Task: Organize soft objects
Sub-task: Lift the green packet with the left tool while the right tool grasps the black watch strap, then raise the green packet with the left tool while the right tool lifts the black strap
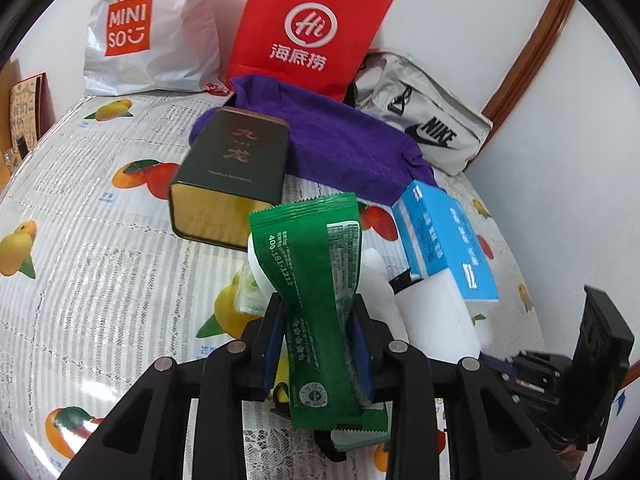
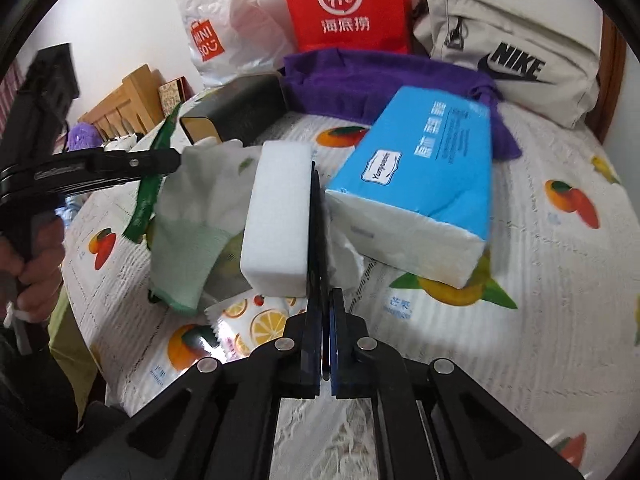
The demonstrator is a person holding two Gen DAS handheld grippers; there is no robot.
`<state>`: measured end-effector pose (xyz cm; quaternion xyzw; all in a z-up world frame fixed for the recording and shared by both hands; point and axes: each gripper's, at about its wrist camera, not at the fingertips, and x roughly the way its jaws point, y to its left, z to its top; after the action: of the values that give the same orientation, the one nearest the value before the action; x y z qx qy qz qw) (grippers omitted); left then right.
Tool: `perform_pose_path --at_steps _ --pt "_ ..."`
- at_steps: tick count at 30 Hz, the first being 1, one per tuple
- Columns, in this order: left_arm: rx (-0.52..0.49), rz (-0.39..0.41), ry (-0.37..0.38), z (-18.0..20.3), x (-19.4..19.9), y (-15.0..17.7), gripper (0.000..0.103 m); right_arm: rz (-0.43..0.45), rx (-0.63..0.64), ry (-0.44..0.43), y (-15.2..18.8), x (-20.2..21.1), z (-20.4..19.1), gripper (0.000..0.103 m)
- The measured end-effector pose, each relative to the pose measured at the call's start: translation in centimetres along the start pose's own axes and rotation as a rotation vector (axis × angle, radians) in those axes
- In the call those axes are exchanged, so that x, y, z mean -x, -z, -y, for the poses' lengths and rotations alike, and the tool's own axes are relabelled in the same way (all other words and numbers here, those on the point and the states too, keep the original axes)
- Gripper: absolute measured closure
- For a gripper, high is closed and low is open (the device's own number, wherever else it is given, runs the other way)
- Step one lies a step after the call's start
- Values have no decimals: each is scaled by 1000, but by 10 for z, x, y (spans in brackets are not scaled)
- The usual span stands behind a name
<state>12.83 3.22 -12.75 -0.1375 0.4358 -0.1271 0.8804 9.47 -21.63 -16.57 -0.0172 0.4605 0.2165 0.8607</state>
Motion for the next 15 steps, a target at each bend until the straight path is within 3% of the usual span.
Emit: perform_pose_path --at_steps 6,10,15 --pt "5 42 -22 -9 23 -3 75 20 -32 26 10 24 4 100" --pt "8 56 -76 -19 38 -3 75 30 -49 54 19 40 11 100" --pt "28 19 -147 -36 40 6 75 23 -74 105 37 51 24 100"
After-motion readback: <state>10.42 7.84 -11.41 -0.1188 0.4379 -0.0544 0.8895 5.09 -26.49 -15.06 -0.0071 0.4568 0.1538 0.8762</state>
